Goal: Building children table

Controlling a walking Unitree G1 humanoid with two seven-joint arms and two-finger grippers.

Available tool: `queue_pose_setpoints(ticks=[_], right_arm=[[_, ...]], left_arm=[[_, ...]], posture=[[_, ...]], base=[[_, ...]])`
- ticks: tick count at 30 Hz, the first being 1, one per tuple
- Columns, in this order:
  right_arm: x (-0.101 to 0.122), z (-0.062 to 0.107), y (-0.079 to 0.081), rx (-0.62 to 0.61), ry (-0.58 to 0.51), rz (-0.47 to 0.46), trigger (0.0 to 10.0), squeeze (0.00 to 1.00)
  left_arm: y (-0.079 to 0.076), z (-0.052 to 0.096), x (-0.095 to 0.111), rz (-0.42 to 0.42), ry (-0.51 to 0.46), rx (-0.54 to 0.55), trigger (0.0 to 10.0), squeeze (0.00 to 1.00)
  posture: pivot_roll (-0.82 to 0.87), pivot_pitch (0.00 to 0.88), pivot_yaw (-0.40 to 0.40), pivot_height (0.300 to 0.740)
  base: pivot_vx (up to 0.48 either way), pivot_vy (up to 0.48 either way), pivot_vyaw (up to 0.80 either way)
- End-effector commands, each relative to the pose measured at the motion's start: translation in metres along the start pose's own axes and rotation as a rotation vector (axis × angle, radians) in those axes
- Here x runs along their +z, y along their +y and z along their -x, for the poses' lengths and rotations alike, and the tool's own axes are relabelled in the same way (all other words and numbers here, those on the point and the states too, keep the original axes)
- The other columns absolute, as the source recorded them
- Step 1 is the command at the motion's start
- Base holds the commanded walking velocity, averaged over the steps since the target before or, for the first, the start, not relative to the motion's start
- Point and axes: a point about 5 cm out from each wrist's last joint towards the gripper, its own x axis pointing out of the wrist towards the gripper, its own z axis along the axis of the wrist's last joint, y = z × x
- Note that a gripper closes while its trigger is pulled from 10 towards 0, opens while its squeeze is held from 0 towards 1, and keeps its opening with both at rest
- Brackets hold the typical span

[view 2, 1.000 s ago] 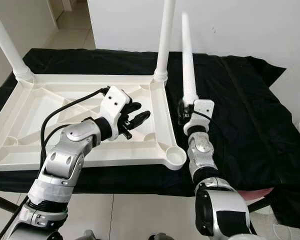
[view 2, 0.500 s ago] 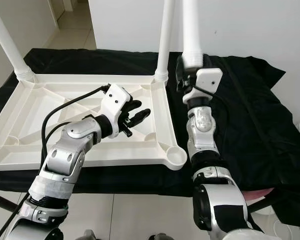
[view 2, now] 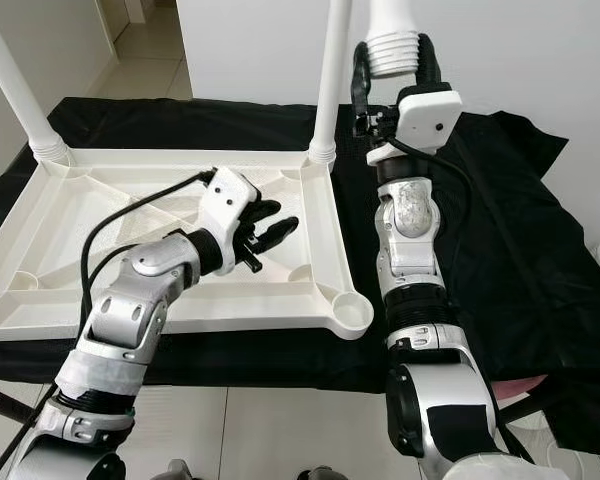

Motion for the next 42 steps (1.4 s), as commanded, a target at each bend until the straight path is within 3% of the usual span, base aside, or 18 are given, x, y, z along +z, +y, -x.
queue_pose_setpoints(ticks=[1, 3, 4, 6, 14, 17, 20, 21, 22, 27, 29, 33, 42], right_arm=[[0.000, 0.004, 0.002, 0.028, 0.010, 0.012, 10.0, 0.00], [0.000, 0.005, 0.003, 0.034, 0.015, 0.012, 10.0, 0.00], [-0.003, 0.011, 0.004, 0.051, 0.033, 0.012, 10.0, 0.00], [-0.006, 0.022, 0.007, 0.078, 0.068, 0.010, 10.0, 0.00], [-0.010, 0.038, 0.011, 0.099, 0.121, -0.001, 10.0, 0.00], [-0.013, 0.055, 0.017, 0.125, 0.173, -0.014, 10.0, 0.00], [-0.015, 0.061, 0.019, 0.140, 0.190, -0.018, 10.0, 0.00], [-0.017, 0.067, 0.022, 0.162, 0.214, -0.027, 10.0, 0.00], [-0.019, 0.072, 0.024, 0.176, 0.239, -0.037, 10.0, 0.00], [-0.023, 0.086, 0.032, 0.227, 0.302, -0.083, 10.0, 0.00], [-0.023, 0.086, 0.032, 0.227, 0.302, -0.083, 10.0, 0.00], [-0.022, 0.099, 0.047, 0.330, 0.328, -0.092, 10.0, 0.00], [-0.017, 0.105, 0.060, 0.380, 0.330, -0.112, 10.0, 0.00]], left_arm=[[0.012, 0.004, -0.001, 0.022, 0.001, 0.047, 10.0, 0.00], [0.015, 0.005, -0.002, 0.028, 0.005, 0.053, 10.0, 0.00], [0.024, 0.008, -0.001, 0.026, 0.007, 0.061, 10.0, 1.00], [0.037, 0.012, 0.003, 0.007, 0.002, 0.074, 10.0, 1.00], [0.044, 0.014, 0.010, 0.048, -0.033, 0.066, 10.0, 1.00], [0.045, 0.011, 0.021, 0.195, -0.115, 0.023, 10.0, 1.00], [0.043, 0.009, 0.024, 0.243, -0.134, -0.006, 10.0, 1.00], [0.042, 0.007, 0.026, 0.272, -0.138, -0.036, 10.0, 0.84], [0.039, 0.005, 0.028, 0.313, -0.145, -0.071, 10.0, 0.00], [0.031, 0.001, 0.030, 0.435, -0.146, -0.179, 10.0, 0.00], [0.031, 0.001, 0.030, 0.435, -0.146, -0.179, 10.0, 0.00], [0.027, -0.006, 0.025, 0.536, -0.119, -0.205, 10.0, 0.00], [0.019, -0.015, 0.020, 0.582, -0.095, -0.210, 10.0, 0.00]], posture=[[0.02, 0.000, -0.019, 0.740], [0.02, 0.000, -0.019, 0.740], [0.02, 0.000, -0.027, 0.740], [0.02, 0.000, -0.030, 0.740], [0.01, 0.002, -0.033, 0.740], [0.01, 0.004, -0.033, 0.740], [0.01, 0.004, -0.033, 0.740], [0.00, 0.006, -0.035, 0.740], [0.00, 0.007, -0.037, 0.740], [0.00, 0.007, -0.036, 0.740], [0.00, 0.007, -0.036, 0.740], [0.00, 0.006, -0.025, 0.740], [-0.01, 0.009, -0.024, 0.740]], base=[[0.000, 0.000, 0.00], [0.000, 0.000, 0.00], [0.000, 0.000, 0.00], [0.000, 0.000, 0.00], [0.000, 0.000, 0.00], [0.000, 0.000, 0.00], [0.000, 0.000, 0.00], [0.000, 0.000, 0.00], [0.000, 0.000, 0.00], [0.000, 0.000, 0.00], [0.000, 0.000, 0.00], [0.000, 0.000, 0.00], [0.000, 0.000, 0.00]])
